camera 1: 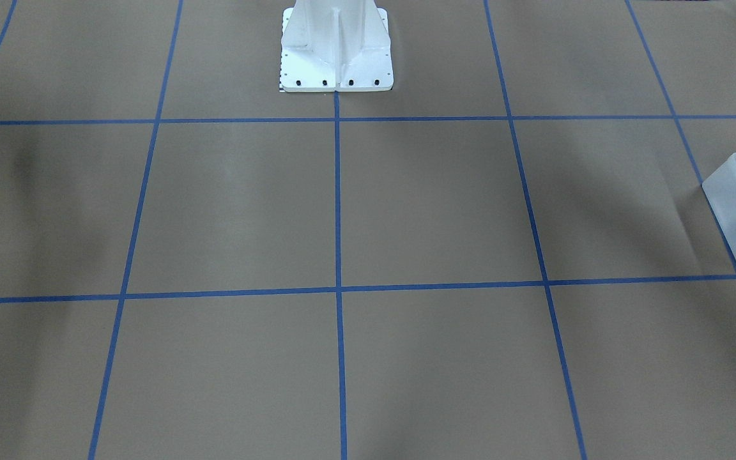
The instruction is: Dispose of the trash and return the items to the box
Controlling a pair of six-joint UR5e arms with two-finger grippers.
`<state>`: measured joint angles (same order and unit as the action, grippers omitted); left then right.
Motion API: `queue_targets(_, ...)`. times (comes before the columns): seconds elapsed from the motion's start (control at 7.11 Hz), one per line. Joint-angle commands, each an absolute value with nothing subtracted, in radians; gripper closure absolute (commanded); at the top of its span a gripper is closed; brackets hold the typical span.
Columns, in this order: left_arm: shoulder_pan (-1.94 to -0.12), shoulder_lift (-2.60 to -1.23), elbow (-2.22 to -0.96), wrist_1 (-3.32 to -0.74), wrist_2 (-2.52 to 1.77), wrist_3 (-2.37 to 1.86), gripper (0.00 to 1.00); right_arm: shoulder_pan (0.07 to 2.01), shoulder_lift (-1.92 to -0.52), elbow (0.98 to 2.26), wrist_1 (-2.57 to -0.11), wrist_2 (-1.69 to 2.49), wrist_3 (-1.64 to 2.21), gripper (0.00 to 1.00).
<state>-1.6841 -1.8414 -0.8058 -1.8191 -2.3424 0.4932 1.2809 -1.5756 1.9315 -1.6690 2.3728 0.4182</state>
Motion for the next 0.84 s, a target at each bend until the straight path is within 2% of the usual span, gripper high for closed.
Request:
queue_targets(0.0,-1.709,-1.874,-0.883,-1.763,-2.344,0.492,0.10,1.281,-1.575,1.931,-1.669,2.373,0.417,0.00)
queue_targets(0.14,-1.713,-1.871,-1.016,-1.656,-2.344,0.489,0.09,1.281,-1.575,1.928,-1.669,2.372,0.417,0.00)
queue_targets(0.42,-1.703,-1.821,-1.379,-1.518,-2.352,0.274,0.06,1.281,-1.572,1.933,-1.667,2.372,0.416,0.00)
queue_targets(0.7,-1.561,-1.770,-1.704,-1.444,-2.393,-0.023,0.03,1.282,-1.566,1.934,-1.667,2.372,0.416,0.00)
